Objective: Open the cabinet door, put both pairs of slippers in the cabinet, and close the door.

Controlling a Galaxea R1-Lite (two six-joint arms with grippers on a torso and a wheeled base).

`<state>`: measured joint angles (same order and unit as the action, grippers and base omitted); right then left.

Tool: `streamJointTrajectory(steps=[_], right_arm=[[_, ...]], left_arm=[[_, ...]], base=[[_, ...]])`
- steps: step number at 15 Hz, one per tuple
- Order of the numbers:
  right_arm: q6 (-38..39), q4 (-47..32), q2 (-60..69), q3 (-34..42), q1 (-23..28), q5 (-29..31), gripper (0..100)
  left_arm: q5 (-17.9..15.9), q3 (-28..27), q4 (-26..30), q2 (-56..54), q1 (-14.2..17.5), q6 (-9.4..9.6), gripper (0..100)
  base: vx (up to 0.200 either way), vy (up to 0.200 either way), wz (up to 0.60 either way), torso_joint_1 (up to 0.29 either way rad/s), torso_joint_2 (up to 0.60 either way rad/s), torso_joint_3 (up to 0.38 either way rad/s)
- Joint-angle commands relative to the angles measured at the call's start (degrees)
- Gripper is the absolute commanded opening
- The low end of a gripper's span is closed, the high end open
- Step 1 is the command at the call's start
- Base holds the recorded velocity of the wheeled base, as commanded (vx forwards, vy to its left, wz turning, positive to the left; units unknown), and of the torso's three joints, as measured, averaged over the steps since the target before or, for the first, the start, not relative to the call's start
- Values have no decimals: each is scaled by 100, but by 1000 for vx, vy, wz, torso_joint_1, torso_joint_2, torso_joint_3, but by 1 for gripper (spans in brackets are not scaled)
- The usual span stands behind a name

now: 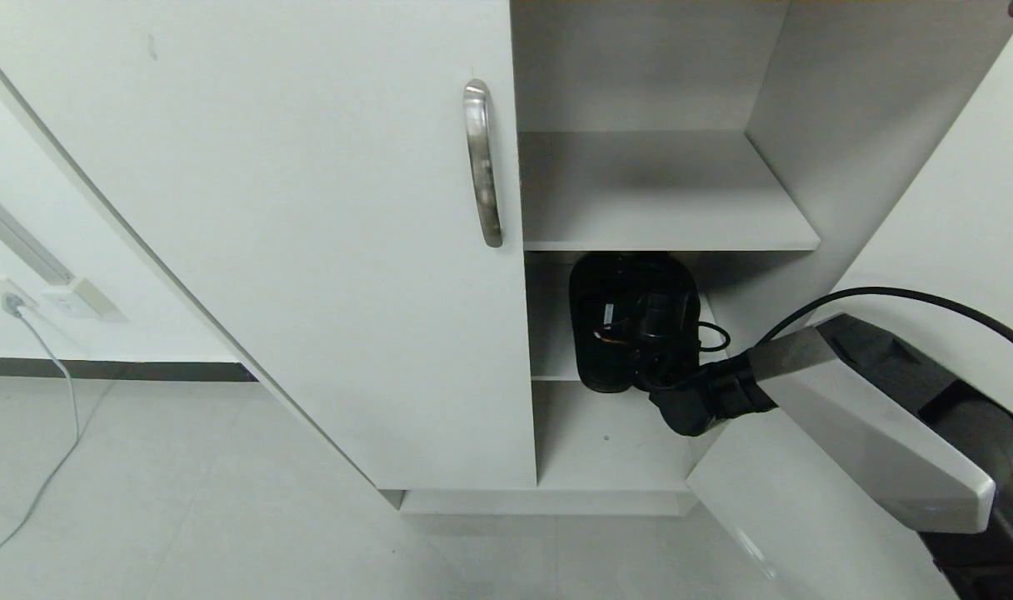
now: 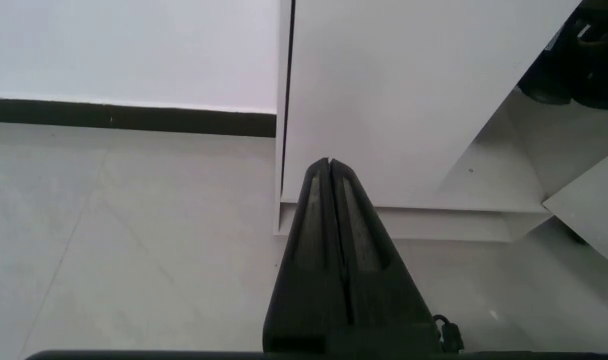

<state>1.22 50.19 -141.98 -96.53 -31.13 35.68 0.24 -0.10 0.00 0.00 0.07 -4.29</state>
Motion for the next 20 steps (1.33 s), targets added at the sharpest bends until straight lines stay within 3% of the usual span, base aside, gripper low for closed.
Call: streamJointTrajectory(steps=[1, 15, 16, 20], right_arm=[[-8, -132, -22, -288, 2, -26, 0], [10, -668, -101, -376, 46, -44, 0], [19, -668, -101, -376, 46, -44, 100], [36, -580, 92, 46, -15, -17, 100]], left_arm=[[2, 1, 0, 9, 1, -2, 0], [2, 1, 0, 0, 1, -2, 0], [2, 1, 0, 0, 1, -2, 0], [2, 1, 0, 9, 1, -2, 0]], base=[[0, 0, 0, 0, 0, 0], [0, 0, 0, 0, 0, 0], [0, 0, 0, 0, 0, 0], [0, 0, 0, 0, 0, 0]])
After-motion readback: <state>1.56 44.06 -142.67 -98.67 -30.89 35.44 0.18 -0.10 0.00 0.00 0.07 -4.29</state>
